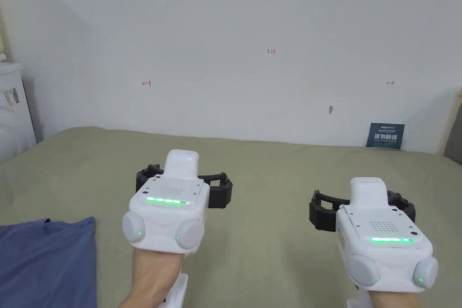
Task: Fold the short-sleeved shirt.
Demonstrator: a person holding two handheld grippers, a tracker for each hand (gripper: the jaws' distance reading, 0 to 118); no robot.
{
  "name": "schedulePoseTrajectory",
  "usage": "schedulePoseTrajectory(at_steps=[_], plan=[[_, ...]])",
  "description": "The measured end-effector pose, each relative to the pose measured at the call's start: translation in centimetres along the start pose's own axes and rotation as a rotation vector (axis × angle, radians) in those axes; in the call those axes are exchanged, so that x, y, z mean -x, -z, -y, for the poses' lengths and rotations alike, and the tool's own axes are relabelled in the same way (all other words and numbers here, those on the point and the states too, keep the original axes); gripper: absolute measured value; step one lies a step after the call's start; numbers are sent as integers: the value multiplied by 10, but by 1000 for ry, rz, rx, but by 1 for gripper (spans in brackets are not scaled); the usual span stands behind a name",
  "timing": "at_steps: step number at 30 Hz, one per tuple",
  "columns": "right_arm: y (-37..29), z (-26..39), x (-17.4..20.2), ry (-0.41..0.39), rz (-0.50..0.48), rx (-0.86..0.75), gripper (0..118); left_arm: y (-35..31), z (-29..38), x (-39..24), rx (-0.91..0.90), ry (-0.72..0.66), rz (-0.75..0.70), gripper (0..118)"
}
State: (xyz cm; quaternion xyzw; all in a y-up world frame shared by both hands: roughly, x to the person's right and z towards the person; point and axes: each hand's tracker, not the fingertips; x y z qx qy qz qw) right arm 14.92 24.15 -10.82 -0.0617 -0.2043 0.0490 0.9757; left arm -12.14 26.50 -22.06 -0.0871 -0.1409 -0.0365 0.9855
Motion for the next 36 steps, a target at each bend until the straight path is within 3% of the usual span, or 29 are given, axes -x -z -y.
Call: schedulePoseTrajectory(at_steps=[36], plan=[[-1,-7,-1,19,5,-5,118,-2,4,2,-18,2,-6,118]])
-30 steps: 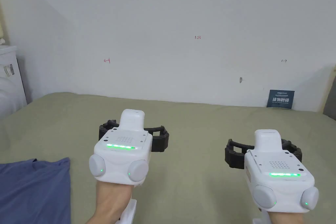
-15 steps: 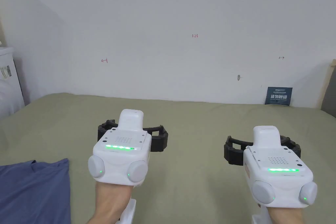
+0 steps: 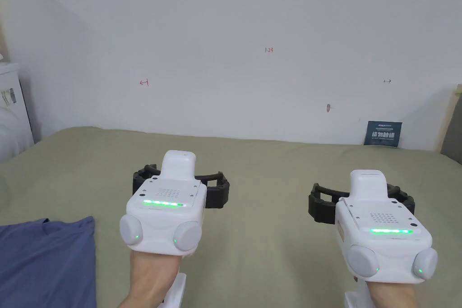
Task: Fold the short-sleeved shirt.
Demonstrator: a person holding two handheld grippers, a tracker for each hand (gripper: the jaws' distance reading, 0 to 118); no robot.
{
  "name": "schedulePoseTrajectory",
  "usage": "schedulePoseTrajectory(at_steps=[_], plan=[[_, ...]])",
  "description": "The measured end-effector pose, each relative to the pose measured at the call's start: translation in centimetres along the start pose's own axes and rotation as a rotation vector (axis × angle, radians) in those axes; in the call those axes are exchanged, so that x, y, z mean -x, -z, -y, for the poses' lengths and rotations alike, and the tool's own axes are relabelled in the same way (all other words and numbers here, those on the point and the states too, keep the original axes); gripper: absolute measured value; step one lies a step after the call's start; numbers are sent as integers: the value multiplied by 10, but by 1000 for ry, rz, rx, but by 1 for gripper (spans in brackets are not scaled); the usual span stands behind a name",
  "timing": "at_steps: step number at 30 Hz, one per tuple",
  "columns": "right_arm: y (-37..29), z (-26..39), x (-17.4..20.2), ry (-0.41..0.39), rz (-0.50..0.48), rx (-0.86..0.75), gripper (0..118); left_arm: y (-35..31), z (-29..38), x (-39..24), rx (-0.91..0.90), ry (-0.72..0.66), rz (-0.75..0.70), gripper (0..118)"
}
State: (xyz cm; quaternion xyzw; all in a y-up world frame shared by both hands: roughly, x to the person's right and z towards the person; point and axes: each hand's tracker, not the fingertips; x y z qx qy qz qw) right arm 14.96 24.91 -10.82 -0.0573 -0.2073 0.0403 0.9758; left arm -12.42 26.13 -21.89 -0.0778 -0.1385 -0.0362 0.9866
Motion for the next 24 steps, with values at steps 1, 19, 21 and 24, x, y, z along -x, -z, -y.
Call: schedulePoseTrajectory(at_steps=[1,19,21,24], plan=[[0,-1,0,-1,0,0,118,0,0,0,0,-3,2,118],[-3,-8,0,14,4,-41,118,-3,0,2,-8,-6,4,118],[-3,-7,0,21,11,-46,118,-3,0,2,-6,-3,5,118],[-3,-7,-1,10,9,-45,118,-3,0,2,-8,-2,3,118]])
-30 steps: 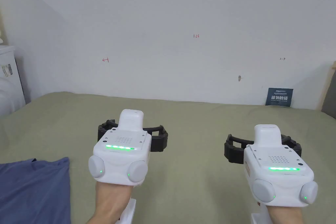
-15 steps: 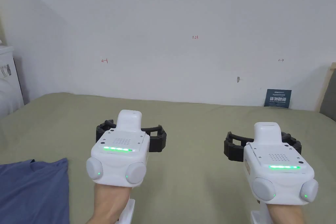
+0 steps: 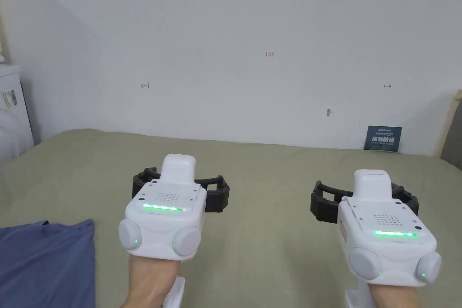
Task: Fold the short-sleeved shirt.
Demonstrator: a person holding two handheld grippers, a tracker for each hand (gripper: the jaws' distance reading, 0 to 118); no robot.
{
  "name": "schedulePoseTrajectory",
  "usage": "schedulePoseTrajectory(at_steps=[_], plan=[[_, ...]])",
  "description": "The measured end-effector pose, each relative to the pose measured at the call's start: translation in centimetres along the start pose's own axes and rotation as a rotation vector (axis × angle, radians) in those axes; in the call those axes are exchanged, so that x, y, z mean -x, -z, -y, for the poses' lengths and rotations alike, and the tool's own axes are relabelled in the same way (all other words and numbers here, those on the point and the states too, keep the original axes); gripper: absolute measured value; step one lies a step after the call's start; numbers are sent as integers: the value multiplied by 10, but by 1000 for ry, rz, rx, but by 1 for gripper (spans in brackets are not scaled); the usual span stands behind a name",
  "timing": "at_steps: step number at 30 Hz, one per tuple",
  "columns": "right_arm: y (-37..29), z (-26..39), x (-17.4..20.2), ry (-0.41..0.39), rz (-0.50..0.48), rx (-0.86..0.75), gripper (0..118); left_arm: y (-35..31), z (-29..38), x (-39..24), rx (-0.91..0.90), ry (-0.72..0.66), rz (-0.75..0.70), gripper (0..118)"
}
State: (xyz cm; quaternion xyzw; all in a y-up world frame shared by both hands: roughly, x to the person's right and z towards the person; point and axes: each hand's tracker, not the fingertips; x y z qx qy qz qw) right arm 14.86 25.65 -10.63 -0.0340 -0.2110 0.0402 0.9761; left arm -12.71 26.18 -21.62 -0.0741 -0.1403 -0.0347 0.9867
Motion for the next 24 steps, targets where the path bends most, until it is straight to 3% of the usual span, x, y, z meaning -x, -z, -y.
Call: schedulePoseTrajectory(at_steps=[3,4,5,6,8,10,18,24], plan=[[-1,-1,1,-14,12,-3,115,0,0,0,10,-3,4,115],[-2,-3,2,-17,12,8,102,0,0,0,11,3,-1,93],[-5,-4,2,-19,10,-3,42,-1,0,0,12,9,7,22],[-5,-5,4,-30,24,-17,1,0,0,-2,19,16,4,1],[0,-5,1,-15,97,-63,0,1,-5,-6,13,13,-24,1],[6,-9,-7,10,19,5,0,1,-10,-5,37,-10,-1,1],[13,-6,9,-25,10,28,0,3,-11,14,35,-7,-39,1],[24,-12,66,-34,-110,32,0,-9,-5,76,39,-15,-163,1]])
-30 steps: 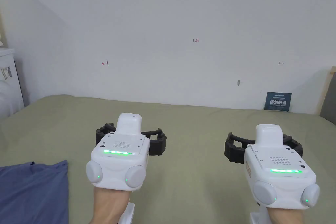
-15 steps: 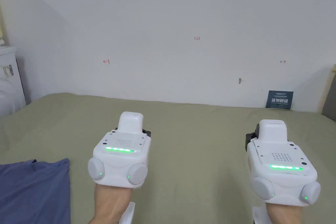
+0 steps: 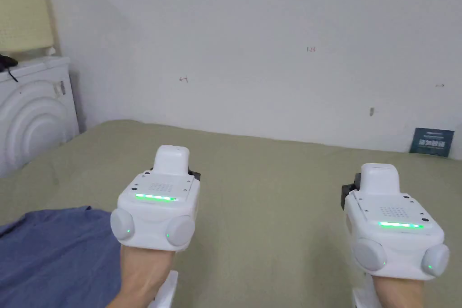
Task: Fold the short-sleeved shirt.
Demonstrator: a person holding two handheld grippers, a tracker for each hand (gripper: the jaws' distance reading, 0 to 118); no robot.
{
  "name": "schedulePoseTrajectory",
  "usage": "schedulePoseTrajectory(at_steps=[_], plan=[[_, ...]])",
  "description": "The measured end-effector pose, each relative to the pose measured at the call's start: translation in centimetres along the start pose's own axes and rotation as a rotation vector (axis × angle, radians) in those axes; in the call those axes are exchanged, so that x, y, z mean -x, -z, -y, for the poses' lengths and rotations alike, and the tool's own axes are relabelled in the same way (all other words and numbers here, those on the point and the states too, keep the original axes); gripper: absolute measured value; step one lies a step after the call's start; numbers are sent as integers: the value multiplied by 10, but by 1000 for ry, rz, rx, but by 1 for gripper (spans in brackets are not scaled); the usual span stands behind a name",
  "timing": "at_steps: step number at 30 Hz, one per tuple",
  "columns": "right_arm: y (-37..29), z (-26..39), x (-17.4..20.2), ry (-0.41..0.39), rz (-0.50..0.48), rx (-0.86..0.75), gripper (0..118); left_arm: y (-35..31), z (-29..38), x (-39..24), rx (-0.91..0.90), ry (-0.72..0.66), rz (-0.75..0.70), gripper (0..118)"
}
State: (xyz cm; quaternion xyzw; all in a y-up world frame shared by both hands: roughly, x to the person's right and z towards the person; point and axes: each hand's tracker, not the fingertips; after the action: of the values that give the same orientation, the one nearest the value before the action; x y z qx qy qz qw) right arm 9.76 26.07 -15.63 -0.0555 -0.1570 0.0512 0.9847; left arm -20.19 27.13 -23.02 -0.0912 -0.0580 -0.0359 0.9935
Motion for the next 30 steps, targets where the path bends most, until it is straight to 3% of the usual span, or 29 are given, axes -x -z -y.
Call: schedulePoseTrajectory(at_steps=[8,14,22,30], plan=[[15,-8,145,15,-316,2,0,-32,10,130,51,-18,-271,1],[4,-7,230,32,-477,11,0,-60,25,208,86,-26,-434,1],[7,-7,282,28,-587,41,0,-76,39,244,113,-27,-510,1],[22,-1,289,4,-596,69,0,-52,48,251,137,-50,-483,1]])
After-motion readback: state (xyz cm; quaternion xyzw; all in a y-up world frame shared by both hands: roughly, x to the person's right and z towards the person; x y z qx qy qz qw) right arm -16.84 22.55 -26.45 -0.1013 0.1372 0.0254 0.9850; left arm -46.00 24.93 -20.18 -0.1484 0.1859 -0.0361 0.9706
